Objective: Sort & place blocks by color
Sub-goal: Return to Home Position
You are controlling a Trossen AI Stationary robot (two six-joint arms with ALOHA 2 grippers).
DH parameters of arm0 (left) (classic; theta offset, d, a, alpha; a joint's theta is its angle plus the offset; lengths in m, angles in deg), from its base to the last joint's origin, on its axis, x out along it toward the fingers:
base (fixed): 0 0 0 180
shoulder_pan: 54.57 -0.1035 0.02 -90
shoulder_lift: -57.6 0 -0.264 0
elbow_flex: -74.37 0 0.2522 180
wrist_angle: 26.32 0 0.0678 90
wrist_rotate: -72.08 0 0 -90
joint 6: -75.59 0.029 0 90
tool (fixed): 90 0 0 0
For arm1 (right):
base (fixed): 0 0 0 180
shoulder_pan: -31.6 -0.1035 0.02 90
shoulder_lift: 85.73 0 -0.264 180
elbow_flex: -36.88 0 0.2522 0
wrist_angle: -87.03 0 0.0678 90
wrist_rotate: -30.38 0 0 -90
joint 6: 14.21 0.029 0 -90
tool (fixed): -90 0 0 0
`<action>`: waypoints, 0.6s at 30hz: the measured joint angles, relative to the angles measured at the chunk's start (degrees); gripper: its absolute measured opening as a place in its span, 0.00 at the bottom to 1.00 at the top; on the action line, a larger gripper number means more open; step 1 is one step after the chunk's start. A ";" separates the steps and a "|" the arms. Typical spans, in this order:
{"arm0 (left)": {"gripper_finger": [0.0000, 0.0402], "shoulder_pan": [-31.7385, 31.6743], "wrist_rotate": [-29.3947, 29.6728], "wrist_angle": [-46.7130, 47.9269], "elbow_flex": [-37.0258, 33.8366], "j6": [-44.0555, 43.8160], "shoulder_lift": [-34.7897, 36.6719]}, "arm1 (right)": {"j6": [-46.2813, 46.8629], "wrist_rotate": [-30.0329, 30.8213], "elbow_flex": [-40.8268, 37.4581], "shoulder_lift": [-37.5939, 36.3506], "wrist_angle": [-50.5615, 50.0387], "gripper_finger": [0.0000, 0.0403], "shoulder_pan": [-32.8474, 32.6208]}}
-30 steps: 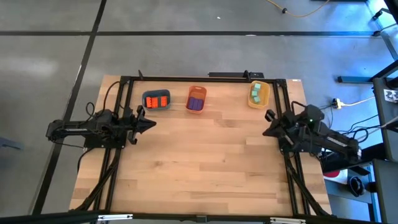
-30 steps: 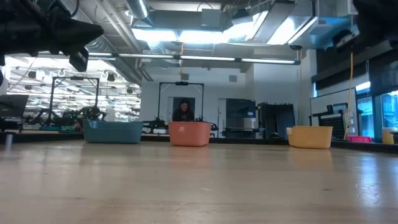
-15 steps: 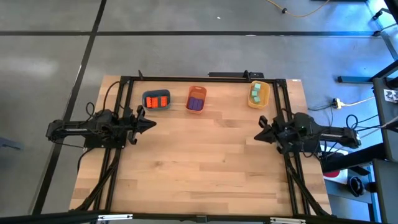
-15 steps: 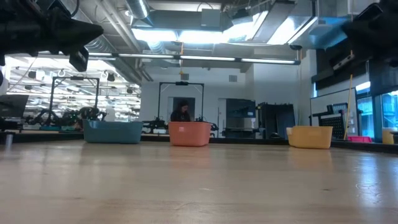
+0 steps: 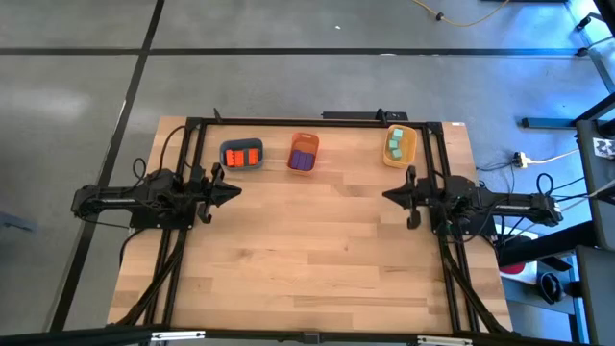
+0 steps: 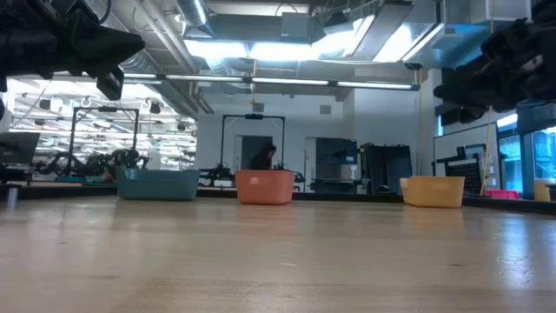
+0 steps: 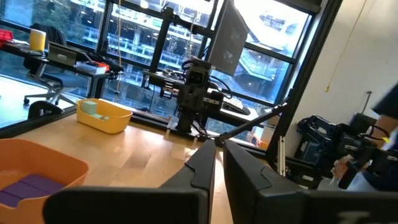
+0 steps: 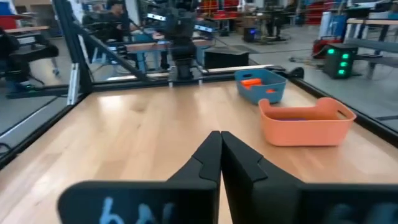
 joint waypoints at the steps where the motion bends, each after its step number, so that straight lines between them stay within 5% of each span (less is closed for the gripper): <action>1: 0.05 0.00 0.00 0.00 0.00 0.00 0.00 | 0.09 0.42 0.00 -0.02 0.01 0.04 -0.02; 18: 0.00 0.00 0.00 0.00 0.00 0.00 0.00 | 0.03 0.71 0.00 -0.06 0.21 0.06 -0.02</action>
